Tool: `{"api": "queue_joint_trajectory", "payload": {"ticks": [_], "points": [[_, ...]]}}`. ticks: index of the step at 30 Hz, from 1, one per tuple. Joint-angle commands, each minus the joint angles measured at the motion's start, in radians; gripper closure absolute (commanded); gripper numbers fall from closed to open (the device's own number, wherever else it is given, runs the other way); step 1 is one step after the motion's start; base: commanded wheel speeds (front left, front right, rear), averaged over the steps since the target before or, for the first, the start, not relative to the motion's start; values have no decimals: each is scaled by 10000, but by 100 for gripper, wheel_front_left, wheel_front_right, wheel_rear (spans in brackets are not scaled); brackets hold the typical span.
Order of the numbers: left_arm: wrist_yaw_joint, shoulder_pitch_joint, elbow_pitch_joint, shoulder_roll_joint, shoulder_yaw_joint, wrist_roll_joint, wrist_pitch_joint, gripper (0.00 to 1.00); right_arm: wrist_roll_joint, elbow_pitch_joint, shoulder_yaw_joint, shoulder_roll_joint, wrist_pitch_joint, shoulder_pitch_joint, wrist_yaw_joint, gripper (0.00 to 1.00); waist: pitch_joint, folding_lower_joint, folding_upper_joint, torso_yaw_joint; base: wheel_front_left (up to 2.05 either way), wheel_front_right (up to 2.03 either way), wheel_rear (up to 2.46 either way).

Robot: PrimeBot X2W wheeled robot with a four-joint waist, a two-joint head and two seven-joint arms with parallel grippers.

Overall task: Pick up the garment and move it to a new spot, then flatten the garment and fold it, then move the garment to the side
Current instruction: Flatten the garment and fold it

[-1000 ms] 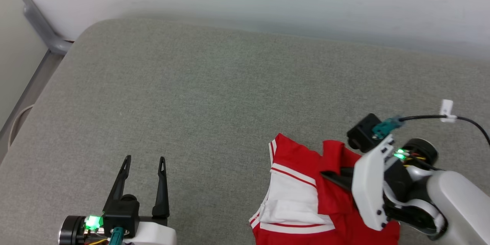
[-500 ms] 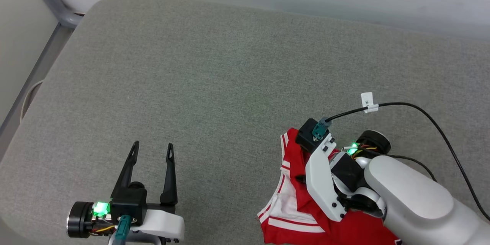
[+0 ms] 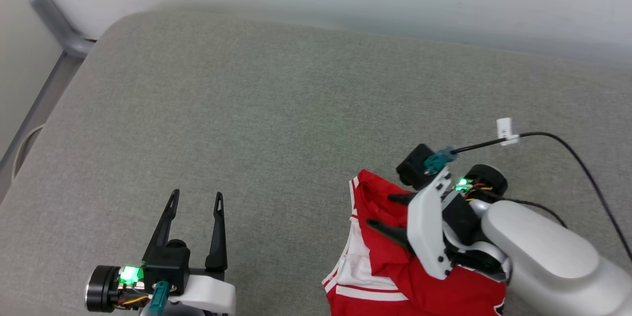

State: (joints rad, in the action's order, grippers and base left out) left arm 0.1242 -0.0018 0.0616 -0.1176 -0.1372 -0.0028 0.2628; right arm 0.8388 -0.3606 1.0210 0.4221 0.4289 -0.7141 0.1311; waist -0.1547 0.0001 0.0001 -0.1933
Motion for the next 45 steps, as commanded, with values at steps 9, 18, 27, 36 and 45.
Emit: {"api": "queue_joint_trajectory", "payload": {"ticks": [9, 18, 27, 36, 45], "points": [[149, 405, -98, -167, 71, 8, 25, 0, -1011, 961, -1527, 1097, -2607, 827, -10, 0, 494, -1, -1, 798, 0, 0, 0], [219, 608, -177, -255, 163, -43, 23, 0, -3590, 660, -5548, 254, -5413, 2645, -10, 0, 886, -1, -1, 1464, 0, 0, 0], [206, 826, -278, -304, 192, -93, 23, 0, -5567, 1619, -8918, -1662, -6528, 4829, -9, 0, 1161, -1, -1, 1780, 0, 0, 0], [186, 1089, -370, -285, 165, -144, 23, 0, -6401, 2812, -10350, -3006, -6761, 6839, -9, 0, 1434, -1, -1, 1863, 0, 0, 0], [160, 1281, -354, -269, 203, -183, 23, 0, -6652, 3322, -10633, -3555, -6836, 8126, -9, 0, 1569, -1, -1, 1888, 0, 0, 0]]}}
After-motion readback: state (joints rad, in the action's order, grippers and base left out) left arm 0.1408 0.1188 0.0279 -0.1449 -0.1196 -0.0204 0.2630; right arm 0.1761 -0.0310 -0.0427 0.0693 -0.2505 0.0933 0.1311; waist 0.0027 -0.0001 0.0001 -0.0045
